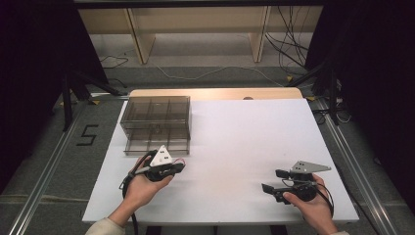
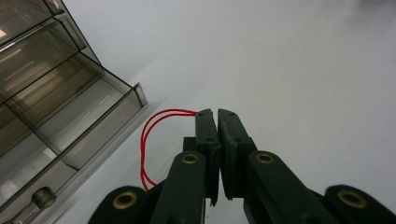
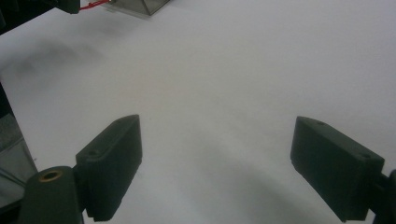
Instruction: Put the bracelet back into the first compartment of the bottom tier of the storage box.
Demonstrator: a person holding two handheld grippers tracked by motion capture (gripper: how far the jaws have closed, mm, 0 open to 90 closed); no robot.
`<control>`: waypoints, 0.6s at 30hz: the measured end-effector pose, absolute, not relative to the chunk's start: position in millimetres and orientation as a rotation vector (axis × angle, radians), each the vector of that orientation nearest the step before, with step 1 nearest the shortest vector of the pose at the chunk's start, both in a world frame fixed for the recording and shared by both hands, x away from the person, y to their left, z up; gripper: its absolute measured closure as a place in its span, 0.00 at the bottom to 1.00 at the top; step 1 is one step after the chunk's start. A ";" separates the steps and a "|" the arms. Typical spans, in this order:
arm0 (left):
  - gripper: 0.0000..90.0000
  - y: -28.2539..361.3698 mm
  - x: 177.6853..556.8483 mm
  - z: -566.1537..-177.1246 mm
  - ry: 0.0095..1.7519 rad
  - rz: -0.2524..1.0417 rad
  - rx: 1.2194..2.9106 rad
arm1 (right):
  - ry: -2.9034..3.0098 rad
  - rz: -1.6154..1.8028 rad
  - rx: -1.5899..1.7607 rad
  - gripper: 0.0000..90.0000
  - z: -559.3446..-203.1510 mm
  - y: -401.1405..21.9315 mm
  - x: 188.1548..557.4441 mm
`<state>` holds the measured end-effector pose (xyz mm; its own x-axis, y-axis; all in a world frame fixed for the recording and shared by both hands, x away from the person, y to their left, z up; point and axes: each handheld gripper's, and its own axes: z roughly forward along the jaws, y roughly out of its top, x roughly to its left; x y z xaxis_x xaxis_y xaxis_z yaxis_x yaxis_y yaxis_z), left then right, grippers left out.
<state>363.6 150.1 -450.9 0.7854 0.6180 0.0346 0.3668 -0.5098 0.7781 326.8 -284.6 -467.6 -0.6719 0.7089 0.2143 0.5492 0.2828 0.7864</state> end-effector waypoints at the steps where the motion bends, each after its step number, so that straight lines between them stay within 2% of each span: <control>1: 0.97 150.1 363.6 -450.9 0.728 0.394 2.160 | 2.370 1.338 1.171 0.19 -467.6 -284.8 326.8; 18: 0.97 159.9 367.6 -448.0 0.766 0.414 2.146 | 2.366 1.342 1.171 0.19 -467.5 -284.7 326.8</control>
